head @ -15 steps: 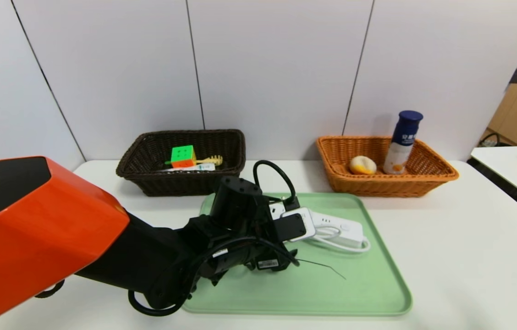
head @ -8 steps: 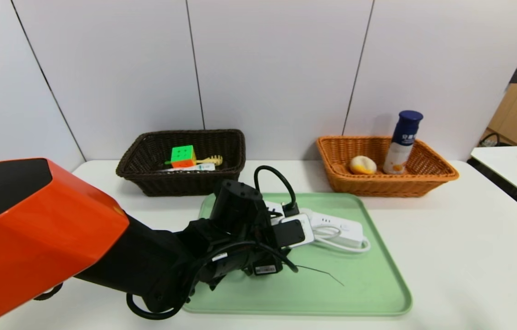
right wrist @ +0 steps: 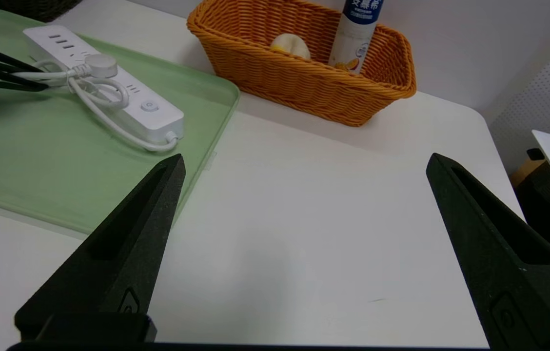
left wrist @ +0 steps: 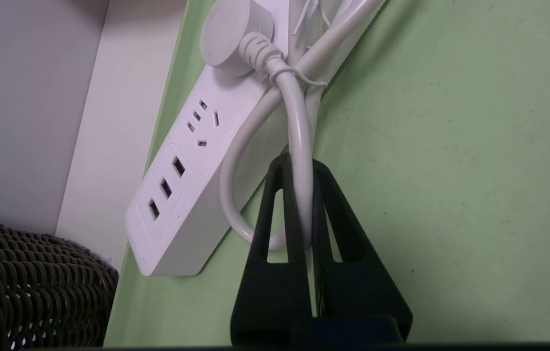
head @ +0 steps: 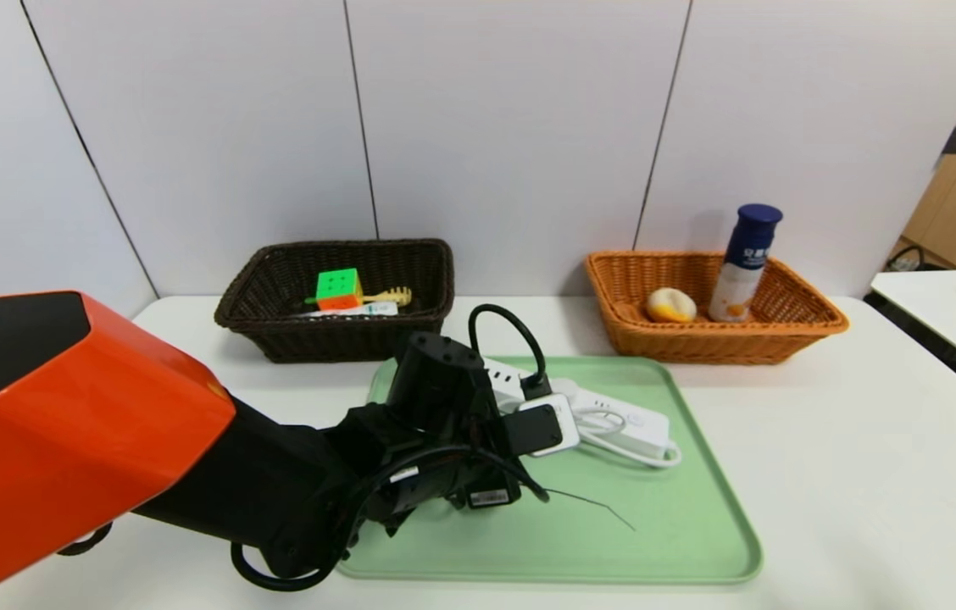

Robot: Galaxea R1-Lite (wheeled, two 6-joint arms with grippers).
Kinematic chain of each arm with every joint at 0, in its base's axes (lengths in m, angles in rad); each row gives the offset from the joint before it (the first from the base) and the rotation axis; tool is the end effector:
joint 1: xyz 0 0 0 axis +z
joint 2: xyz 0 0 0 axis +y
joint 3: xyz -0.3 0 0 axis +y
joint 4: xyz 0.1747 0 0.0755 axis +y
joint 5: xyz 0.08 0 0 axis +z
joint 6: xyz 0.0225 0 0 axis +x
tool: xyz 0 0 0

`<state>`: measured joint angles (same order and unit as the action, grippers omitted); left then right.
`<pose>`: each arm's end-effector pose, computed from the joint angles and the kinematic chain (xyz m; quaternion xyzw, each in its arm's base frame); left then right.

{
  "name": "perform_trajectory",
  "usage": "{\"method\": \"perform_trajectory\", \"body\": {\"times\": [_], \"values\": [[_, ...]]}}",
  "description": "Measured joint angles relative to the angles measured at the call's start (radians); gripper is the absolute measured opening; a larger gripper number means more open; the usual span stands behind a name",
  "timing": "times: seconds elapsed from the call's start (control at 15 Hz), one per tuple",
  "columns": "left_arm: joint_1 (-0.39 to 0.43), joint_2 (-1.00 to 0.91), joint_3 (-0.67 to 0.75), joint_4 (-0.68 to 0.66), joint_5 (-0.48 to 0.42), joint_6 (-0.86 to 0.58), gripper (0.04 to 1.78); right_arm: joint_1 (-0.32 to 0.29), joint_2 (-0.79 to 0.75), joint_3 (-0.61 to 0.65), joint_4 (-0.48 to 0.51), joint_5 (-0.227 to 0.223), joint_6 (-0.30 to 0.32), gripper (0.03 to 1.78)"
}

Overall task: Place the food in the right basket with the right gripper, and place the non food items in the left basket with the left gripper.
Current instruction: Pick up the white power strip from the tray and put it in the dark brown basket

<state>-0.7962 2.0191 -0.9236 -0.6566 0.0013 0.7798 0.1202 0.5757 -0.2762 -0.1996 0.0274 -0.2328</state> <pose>0.2587 -0.2643 0.1060 0.4202 0.0420 -0.4257 0.8003 0.0392 0.0054 0.1737 -0.1180 0.0410 0.0789 0.9890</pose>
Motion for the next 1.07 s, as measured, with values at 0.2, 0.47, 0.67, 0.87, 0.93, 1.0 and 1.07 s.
{"method": "perform_trajectory", "body": {"times": [0.2,0.47,0.67,0.87,0.93,1.0,1.07], "values": [[0.000,-0.003,0.000,-0.001,0.001,-0.003,0.11,0.000,0.000,0.002,0.000,0.002,0.009,1.71],[0.000,-0.021,-0.047,0.001,0.026,-0.044,0.11,0.002,0.000,0.003,0.000,0.004,0.009,1.71],[0.002,-0.050,-0.140,0.036,0.066,-0.143,0.11,0.005,0.001,0.014,0.001,0.004,0.009,1.71],[0.011,-0.072,-0.251,0.071,0.082,-0.225,0.11,0.007,0.001,0.025,0.000,0.004,0.009,1.71],[0.015,-0.078,-0.274,0.081,0.083,-0.238,0.11,0.007,0.001,0.029,0.000,0.004,0.009,1.71],[0.019,-0.083,-0.287,0.084,0.083,-0.242,0.11,0.007,0.001,0.030,0.000,0.006,0.009,1.71],[0.021,-0.090,-0.302,0.086,0.084,-0.251,0.11,0.007,0.001,0.030,0.000,0.006,0.009,1.71]]}}
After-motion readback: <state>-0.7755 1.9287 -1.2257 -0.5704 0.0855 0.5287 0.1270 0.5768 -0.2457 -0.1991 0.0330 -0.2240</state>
